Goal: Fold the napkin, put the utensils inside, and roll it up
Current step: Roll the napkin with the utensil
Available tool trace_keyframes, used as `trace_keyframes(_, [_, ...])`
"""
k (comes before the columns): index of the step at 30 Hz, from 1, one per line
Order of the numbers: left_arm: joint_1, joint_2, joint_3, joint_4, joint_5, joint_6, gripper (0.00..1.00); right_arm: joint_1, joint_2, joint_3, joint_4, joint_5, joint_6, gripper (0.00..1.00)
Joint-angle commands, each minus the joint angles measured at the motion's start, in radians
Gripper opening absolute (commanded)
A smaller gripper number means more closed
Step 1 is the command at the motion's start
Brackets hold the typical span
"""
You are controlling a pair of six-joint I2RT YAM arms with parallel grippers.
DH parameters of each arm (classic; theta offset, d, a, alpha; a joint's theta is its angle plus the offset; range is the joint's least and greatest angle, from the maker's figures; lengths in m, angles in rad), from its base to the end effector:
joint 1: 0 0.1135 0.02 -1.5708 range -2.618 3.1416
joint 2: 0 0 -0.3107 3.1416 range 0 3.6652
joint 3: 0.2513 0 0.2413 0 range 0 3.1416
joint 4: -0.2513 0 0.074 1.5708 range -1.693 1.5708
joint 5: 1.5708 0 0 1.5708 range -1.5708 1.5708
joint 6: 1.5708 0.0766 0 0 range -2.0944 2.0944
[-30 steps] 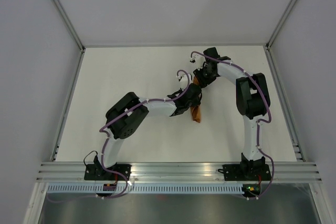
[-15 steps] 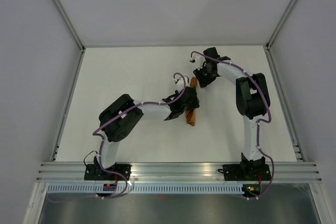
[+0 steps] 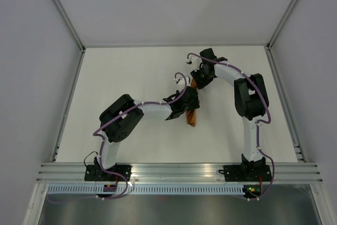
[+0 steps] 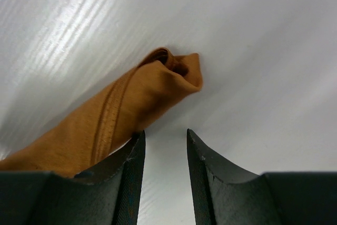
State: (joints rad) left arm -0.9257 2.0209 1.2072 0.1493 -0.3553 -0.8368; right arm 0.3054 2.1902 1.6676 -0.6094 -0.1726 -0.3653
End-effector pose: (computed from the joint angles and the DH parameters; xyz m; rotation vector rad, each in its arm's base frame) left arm 0.3064 -0.3628 0.1747 -0.0962 2.2485 -0.5863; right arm 0.4694 0.1618 0.1665 -0.9344 2.5235 0.2147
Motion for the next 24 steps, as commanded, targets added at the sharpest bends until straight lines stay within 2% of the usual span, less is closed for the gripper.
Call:
trace_keyframes(1, [-0.002,0.061,0.003,-0.137,0.073,0.033,0.56,0.037,0.049,0.024,-0.066,0.036,0.029,0.43])
trace_keyframes(13, [-0.002,0.056,-0.003,-0.108,0.099,0.057,0.58,0.054,0.06,0.038,-0.069,0.061,0.039,0.42])
trace_keyframes(24, [-0.001,-0.088,-0.092,-0.047,0.055,0.154,0.61,0.049,0.043,0.032,-0.053,0.081,0.08,0.43])
